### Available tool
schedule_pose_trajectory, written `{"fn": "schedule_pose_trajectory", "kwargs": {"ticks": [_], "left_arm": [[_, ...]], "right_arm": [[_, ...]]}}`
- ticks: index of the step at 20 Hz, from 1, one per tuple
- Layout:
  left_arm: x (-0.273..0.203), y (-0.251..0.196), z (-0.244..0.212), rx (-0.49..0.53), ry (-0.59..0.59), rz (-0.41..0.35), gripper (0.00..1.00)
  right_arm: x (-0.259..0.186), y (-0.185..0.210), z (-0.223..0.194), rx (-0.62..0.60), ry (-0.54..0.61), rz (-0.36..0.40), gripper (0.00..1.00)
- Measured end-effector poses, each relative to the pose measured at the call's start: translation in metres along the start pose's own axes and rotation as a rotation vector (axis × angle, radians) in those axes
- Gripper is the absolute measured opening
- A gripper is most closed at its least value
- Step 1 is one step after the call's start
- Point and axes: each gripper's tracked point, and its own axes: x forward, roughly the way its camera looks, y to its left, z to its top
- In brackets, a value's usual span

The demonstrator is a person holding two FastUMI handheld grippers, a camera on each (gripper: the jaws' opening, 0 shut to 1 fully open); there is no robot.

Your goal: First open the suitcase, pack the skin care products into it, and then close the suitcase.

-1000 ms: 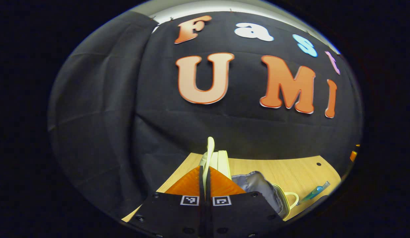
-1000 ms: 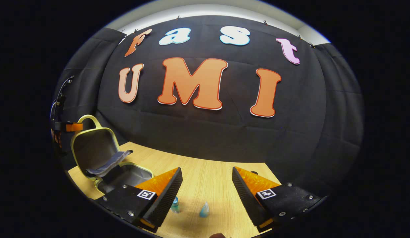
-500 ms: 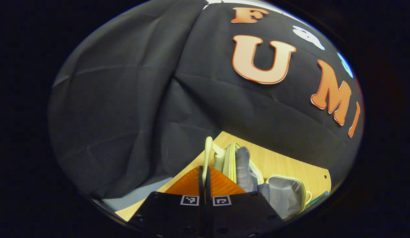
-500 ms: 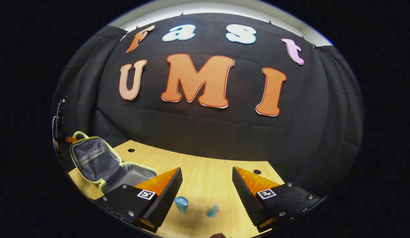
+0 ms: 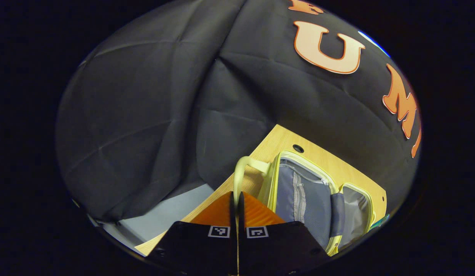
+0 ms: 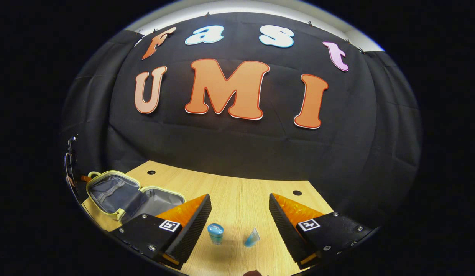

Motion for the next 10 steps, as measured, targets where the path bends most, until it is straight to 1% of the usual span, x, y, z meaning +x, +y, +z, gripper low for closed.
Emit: {"fn": "schedule_pose_trajectory", "kwargs": {"ticks": [1,3,4,5,6,7,8,9,10], "left_arm": [[0.000,0.002,-0.001,-0.003,0.003,0.008,0.01],[0.005,0.018,-0.002,0.030,-0.002,0.064,0.07],[0.004,0.025,0.002,0.053,-0.022,0.084,0.17],[-0.001,0.024,0.010,0.061,-0.040,0.085,0.15],[-0.001,0.021,0.014,0.067,-0.057,0.075,0.20],[-0.005,0.019,0.018,0.081,-0.076,0.071,0.21],[-0.015,0.013,0.025,0.095,-0.097,0.064,0.37],[-0.022,0.005,0.028,0.112,-0.115,0.054,0.54],[-0.031,-0.002,0.034,0.135,-0.138,0.055,0.70]], "right_arm": [[-0.001,0.001,-0.002,0.002,0.005,-0.003,0.95],[-0.003,0.000,-0.003,0.005,0.010,-0.015,0.95],[-0.004,0.001,-0.004,0.008,0.014,-0.018,0.95],[-0.005,0.001,-0.004,0.013,0.015,-0.021,0.95],[-0.005,0.002,-0.005,0.018,0.019,-0.021,0.95],[-0.006,0.003,-0.005,0.025,0.021,-0.018,0.95],[-0.006,0.004,-0.004,0.033,0.020,-0.014,0.99],[-0.007,0.003,-0.005,0.037,0.021,-0.013,0.96],[-0.007,0.002,-0.007,0.040,0.023,-0.009,0.95]]}}
